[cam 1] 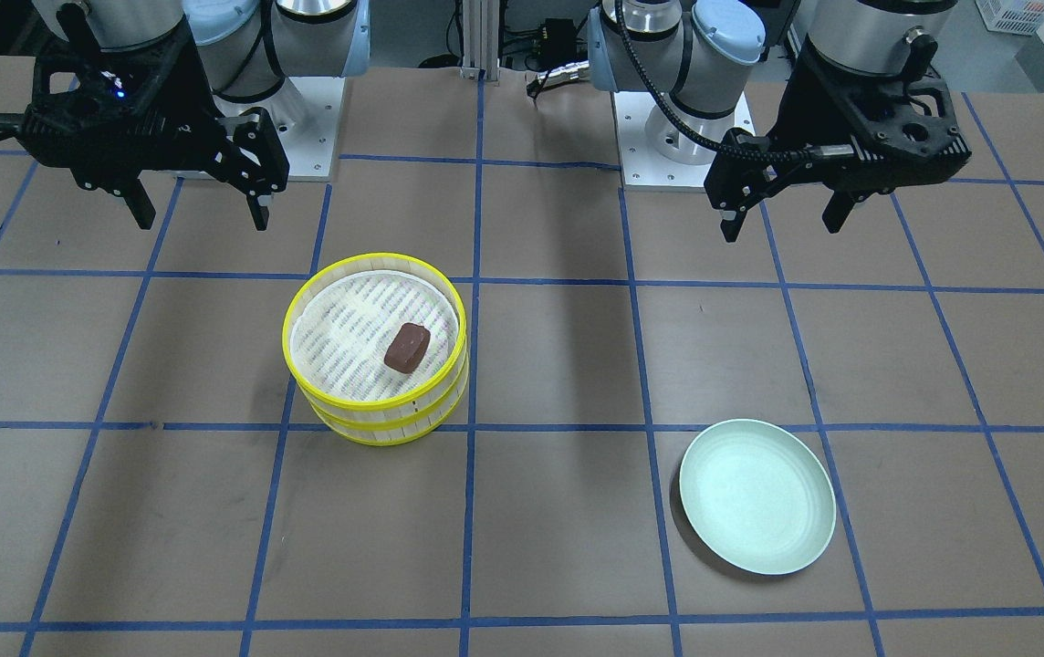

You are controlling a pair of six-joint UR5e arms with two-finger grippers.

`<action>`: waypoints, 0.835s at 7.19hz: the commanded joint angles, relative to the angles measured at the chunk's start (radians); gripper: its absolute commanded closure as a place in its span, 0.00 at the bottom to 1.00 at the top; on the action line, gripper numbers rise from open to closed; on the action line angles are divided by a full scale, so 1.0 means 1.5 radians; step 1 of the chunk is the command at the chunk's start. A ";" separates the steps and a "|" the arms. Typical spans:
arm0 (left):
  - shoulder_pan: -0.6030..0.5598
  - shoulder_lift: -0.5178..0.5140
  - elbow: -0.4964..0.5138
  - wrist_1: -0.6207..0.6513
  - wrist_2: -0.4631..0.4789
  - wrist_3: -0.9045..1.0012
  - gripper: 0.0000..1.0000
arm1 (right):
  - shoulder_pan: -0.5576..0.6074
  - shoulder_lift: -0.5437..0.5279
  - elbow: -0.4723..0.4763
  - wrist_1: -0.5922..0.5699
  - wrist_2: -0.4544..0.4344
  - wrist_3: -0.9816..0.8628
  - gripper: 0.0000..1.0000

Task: Stack buns with steamer

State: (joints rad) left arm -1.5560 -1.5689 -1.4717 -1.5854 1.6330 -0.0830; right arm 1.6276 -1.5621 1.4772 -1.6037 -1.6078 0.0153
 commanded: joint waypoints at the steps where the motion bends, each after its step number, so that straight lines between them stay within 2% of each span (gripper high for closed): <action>1: 0.000 0.007 -0.023 0.003 -0.004 0.000 0.00 | 0.000 0.000 0.000 0.000 0.000 0.000 0.00; 6: 0.004 0.016 -0.023 0.002 -0.022 0.000 0.00 | 0.000 0.000 0.000 0.000 0.000 -0.001 0.00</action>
State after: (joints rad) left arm -1.5513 -1.5458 -1.5076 -1.5839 1.5984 -0.0880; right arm 1.6276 -1.5616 1.4772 -1.6031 -1.6076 0.0143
